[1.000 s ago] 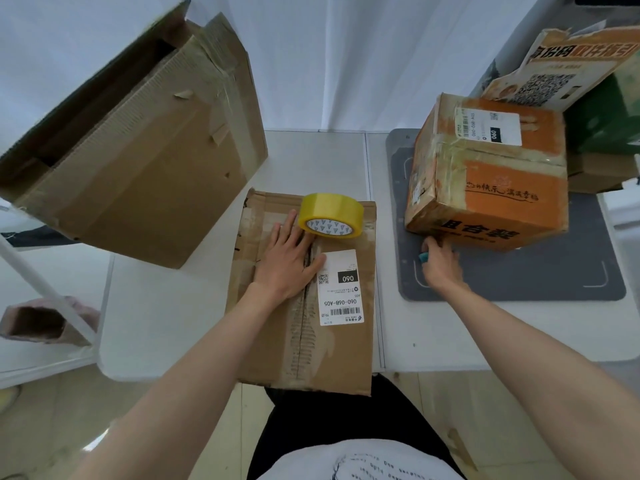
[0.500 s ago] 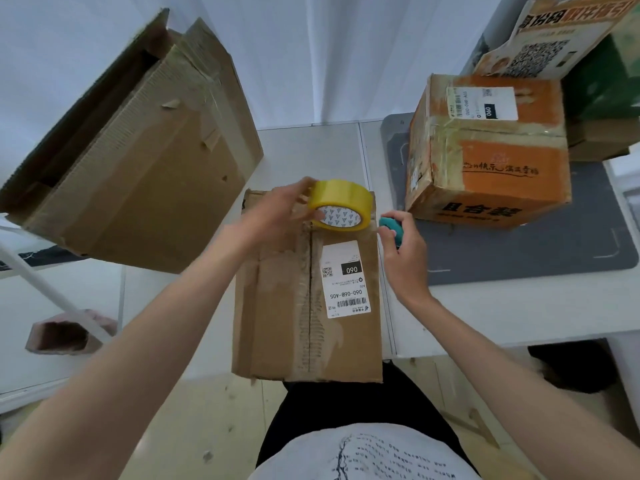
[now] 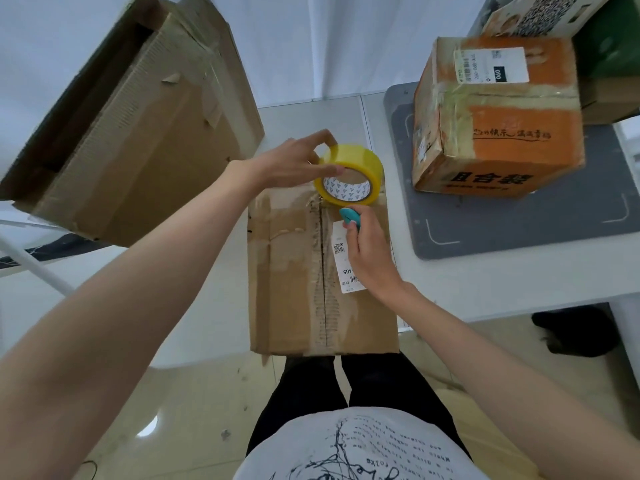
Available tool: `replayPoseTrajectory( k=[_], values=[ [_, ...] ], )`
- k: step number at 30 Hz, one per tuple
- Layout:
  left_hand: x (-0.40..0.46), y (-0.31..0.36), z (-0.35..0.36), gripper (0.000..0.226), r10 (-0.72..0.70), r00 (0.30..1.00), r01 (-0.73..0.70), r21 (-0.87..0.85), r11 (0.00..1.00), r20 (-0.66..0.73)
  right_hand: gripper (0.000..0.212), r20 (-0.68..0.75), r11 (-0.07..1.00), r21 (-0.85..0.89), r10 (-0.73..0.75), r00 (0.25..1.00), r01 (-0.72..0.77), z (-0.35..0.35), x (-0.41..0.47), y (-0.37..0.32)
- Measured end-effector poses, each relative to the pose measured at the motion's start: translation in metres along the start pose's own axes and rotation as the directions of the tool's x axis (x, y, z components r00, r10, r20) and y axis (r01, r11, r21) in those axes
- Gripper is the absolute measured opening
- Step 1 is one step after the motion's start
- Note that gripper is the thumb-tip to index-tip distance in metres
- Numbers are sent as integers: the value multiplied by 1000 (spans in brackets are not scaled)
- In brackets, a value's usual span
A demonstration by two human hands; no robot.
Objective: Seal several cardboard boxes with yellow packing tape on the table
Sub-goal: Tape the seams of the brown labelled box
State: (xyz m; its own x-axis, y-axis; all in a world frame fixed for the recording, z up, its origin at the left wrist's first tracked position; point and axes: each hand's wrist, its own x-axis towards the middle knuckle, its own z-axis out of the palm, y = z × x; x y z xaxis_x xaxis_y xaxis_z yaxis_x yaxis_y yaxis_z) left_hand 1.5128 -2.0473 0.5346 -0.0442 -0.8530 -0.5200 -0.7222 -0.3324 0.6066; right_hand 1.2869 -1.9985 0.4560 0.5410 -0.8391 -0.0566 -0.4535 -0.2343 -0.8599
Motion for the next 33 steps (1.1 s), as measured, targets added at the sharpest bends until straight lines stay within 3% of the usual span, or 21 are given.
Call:
replayPoseTrajectory(
  k=[4, 13, 22, 28, 33],
  values=[
    [-1, 0, 3, 48, 18, 999, -19, -27, 999, -31, 16, 38, 998, -52, 33, 999, -31, 14, 7, -9],
    [-2, 2, 5, 53, 60, 998, -59, 17, 998, -34, 12, -152, 987, -25, 154, 976, -160, 36, 24, -18],
    [0, 7, 2, 55, 87, 996, -86, 27, 996, -22, 24, -128, 950, -309, -4, 992, -36, 48, 37, -22],
    [0, 9, 2, 58, 114, 993, -113, 48, 992, -21, 30, -113, 868, -494, -1, 994, -55, 52, 41, -25],
    [2, 11, 3, 58, 145, 989, -142, 80, 987, -26, 32, -110, 856, -513, 6, 994, -62, 51, 40, -25]
  ],
)
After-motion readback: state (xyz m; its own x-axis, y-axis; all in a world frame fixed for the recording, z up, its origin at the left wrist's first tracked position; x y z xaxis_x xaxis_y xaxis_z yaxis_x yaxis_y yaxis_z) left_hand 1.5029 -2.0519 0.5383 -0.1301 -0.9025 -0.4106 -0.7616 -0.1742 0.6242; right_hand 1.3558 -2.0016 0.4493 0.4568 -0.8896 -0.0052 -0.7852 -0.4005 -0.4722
